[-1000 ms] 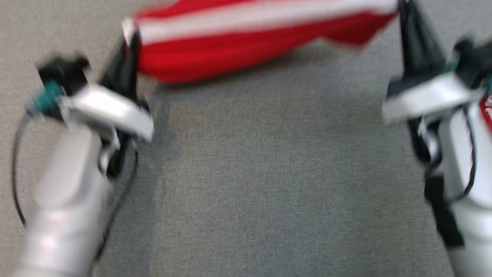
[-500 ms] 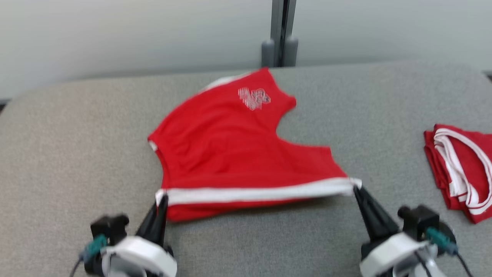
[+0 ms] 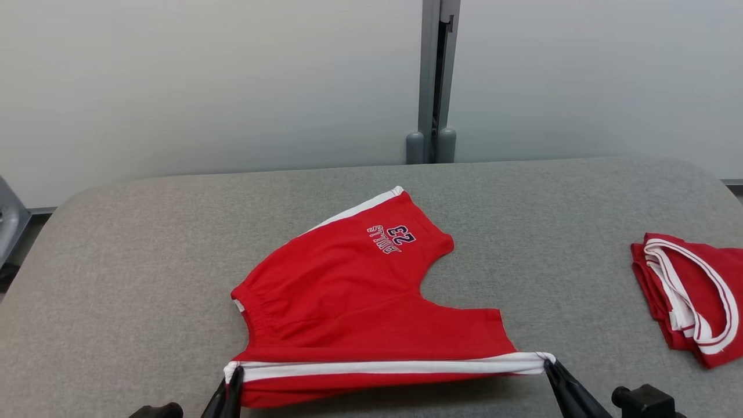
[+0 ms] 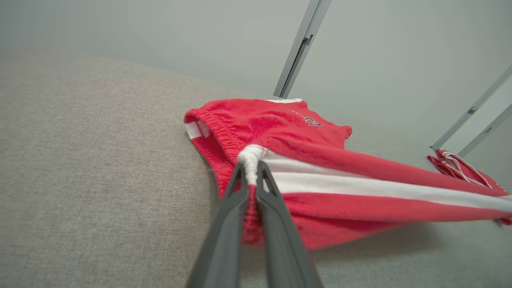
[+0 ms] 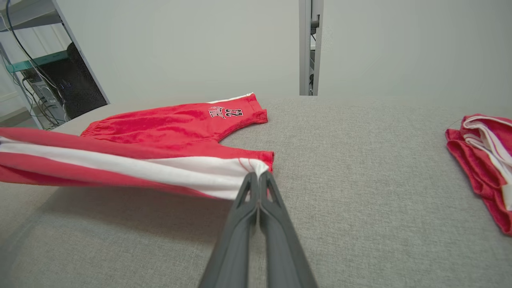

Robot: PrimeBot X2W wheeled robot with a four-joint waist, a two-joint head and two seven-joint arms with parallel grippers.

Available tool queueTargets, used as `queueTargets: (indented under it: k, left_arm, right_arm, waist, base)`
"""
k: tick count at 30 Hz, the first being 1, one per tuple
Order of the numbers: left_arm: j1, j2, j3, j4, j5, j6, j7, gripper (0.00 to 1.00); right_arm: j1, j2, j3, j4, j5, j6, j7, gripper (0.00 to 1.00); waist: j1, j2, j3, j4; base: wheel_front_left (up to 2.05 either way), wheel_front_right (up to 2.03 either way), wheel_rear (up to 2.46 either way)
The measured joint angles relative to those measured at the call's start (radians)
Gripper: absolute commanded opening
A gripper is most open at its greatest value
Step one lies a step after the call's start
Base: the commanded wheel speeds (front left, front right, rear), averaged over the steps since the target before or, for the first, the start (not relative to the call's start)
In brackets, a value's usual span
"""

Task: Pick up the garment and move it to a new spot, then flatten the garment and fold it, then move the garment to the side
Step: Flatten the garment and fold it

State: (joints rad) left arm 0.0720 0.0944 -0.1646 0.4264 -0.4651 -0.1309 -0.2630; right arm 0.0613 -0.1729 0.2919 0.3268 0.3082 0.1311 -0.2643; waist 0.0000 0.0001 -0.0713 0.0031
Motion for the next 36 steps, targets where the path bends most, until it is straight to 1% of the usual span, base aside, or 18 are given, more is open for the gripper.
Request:
queueTargets:
  k: [3,6,10,15,22,24,29,32,36]
  left_arm:
    - [0.000,0.001,-0.001,-0.025,0.003,0.000,0.000,0.00]
    - [-0.047,-0.003,-0.012,-0.030,0.000,0.000,0.000,0.00]
    - [-0.154,-0.012,-0.030,-0.013,-0.010,0.000,0.000,0.00]
    - [-0.315,-0.030,-0.034,0.042,-0.015,0.000,0.000,0.00]
    - [-0.473,-0.044,-0.028,0.121,0.001,0.000,0.000,0.00]
    - [-0.514,-0.045,-0.030,0.127,-0.022,0.000,0.000,0.00]
    - [-0.599,-0.046,-0.080,0.157,-0.078,0.001,0.000,0.00]
    - [-0.634,-0.045,-0.112,0.172,-0.098,0.002,0.000,0.00]
    - [-0.687,-0.046,-0.172,0.187,-0.155,0.024,0.000,0.00]
  right_arm:
    - [-0.024,-0.006,-0.007,-0.003,-0.012,0.000,0.000,0.00]
    - [-0.123,-0.021,0.013,0.036,-0.031,0.000,0.000,0.00]
    - [-0.292,-0.037,0.029,0.127,-0.054,0.000,0.012,0.00]
    - [-0.537,-0.044,0.054,0.253,-0.082,0.000,0.021,0.00]
    - [-0.802,-0.024,0.072,0.467,-0.124,0.000,0.028,0.00]
    - [-0.861,-0.020,0.076,0.522,-0.131,0.000,0.027,0.00]
    - [-1.002,-0.021,0.084,0.638,-0.161,0.000,0.018,0.00]
    - [-1.050,-0.026,0.084,0.677,-0.184,0.000,0.017,0.00]
    - [-1.132,-0.023,0.082,0.749,-0.217,0.000,0.010,0.00]
  waist:
    - [0.0000,0.0000,0.011,0.018]
    - [0.0000,0.0000,0.035,0.036]
    - [0.0000,0.0000,0.078,0.063]
    - [0.0000,-0.0001,0.163,0.099]
    - [0.0000,-0.0001,0.279,0.159]
    - [0.0000,-0.0001,0.310,0.175]
    - [0.0000,-0.0001,0.385,0.212]
    - [0.0000,-0.0001,0.411,0.226]
    - [0.0000,-0.0001,0.452,0.255]
  base:
    - [0.00,0.00,0.00]
    - [0.00,0.00,0.00]
    - [0.00,0.00,0.00]
    - [0.00,0.00,0.00]
    - [0.00,0.00,0.00]
    - [0.00,0.00,0.00]
    - [0.00,0.00,0.00]
    - [0.00,0.00,0.00]
    - [0.00,0.00,0.00]
